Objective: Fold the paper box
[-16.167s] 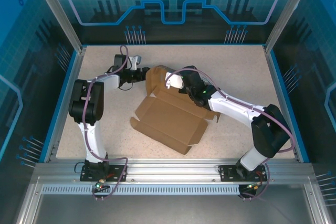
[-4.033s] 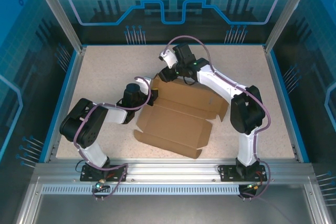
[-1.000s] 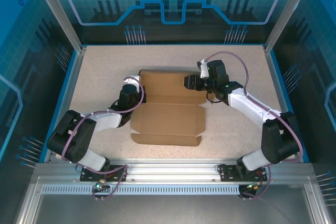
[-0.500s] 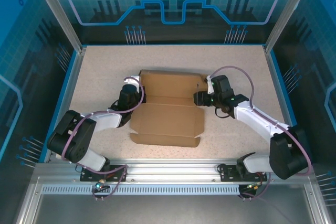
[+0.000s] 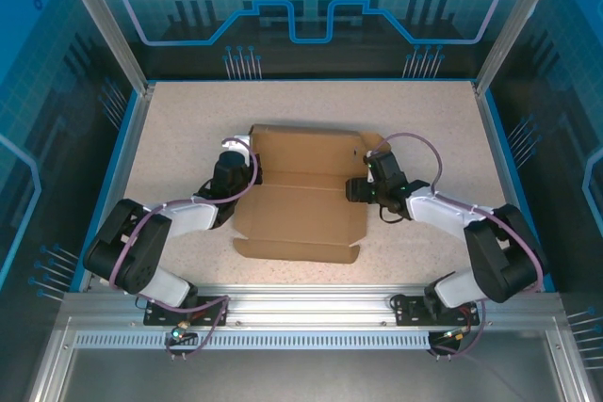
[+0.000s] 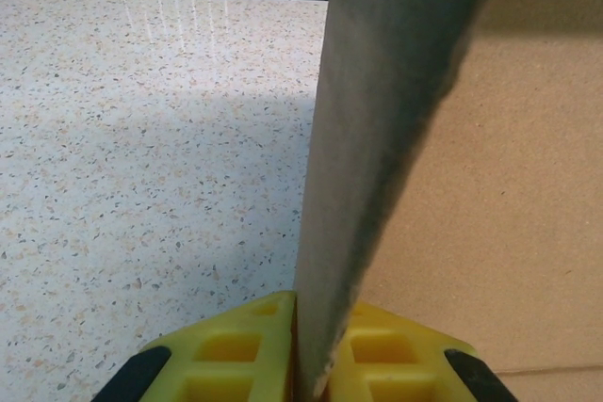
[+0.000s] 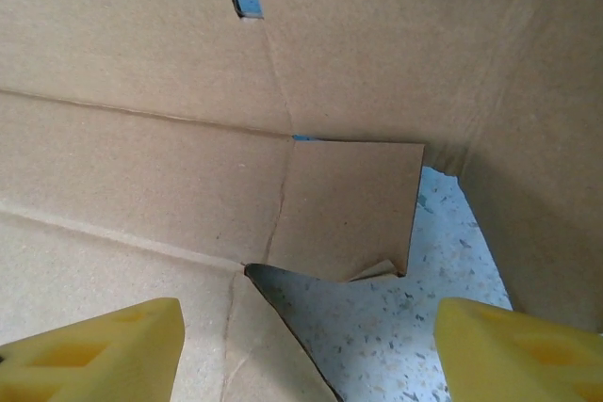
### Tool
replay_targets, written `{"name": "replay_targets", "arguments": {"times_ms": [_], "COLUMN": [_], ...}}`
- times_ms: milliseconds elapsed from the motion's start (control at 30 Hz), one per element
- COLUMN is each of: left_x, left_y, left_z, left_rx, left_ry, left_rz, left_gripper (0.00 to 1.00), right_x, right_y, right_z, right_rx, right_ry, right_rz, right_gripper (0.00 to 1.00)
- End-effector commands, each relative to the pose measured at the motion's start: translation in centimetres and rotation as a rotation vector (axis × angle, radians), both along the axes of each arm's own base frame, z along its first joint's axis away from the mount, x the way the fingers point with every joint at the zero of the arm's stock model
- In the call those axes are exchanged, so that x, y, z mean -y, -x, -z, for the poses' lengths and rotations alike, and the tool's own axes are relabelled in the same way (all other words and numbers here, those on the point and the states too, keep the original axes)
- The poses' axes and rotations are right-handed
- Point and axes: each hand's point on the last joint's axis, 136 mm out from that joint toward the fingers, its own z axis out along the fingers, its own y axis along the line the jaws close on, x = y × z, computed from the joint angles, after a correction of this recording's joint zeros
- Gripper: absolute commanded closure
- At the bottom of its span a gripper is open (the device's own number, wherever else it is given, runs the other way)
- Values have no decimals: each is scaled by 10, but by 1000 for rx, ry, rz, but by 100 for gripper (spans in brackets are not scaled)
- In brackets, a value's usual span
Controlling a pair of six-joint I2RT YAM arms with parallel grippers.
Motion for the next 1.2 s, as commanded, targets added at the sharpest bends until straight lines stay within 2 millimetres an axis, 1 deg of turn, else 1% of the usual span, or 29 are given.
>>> {"name": "replay_targets", "arguments": {"times_ms": [0,133,233,333,467,600,667,833,867,900,967,1067,1167], "left_x": [-1,0,1,1,1,2,2,3,3,3,3,3,3], "left_y": [1,1,1,1,1,2,2,2,2,2,2,3,3], "left_z": [-14,-13,-13,-13,-12,-13,-12,-14,-14,-14,-15,-15,-15], "left_rx": [47,47,47,48,47,46,46,47,48,47,48,50,49], "left_ry": [25,31,33,34,37,39,40,47,49,47,52,52,52], "left_rz": [-11,-8,-5,-5,-3,-2,-1,2,2,4,6,3,5], "left_gripper": [86,86,86,86,86,86,86,86,86,86,86,86,86], "right_x": [-6,-13,-19,-23,-34,-46,-52,-63,-64,-68,-71,-73,-70], "right_y": [-9,-13,-17,-20,-21,-20,-19,-17,-15,-17,-16,-15,-13], "right_z": [4,9,7,-2,-18,-28,-30,-23,-18,-20,-16,-14,-14], "right_rx": [25,30,47,81,139,173,183,171,159,176,168,170,177], "right_ry": [-26,-59,-88,-104,-128,-154,-162,-186,-183,-193,-201,-209,-189], "right_rz": [28,22,9,-12,-67,-112,-136,-154,-158,-164,-168,-184,-196], "right_gripper": [28,27,27,27,28,29,29,31,31,32,33,34,34]}}
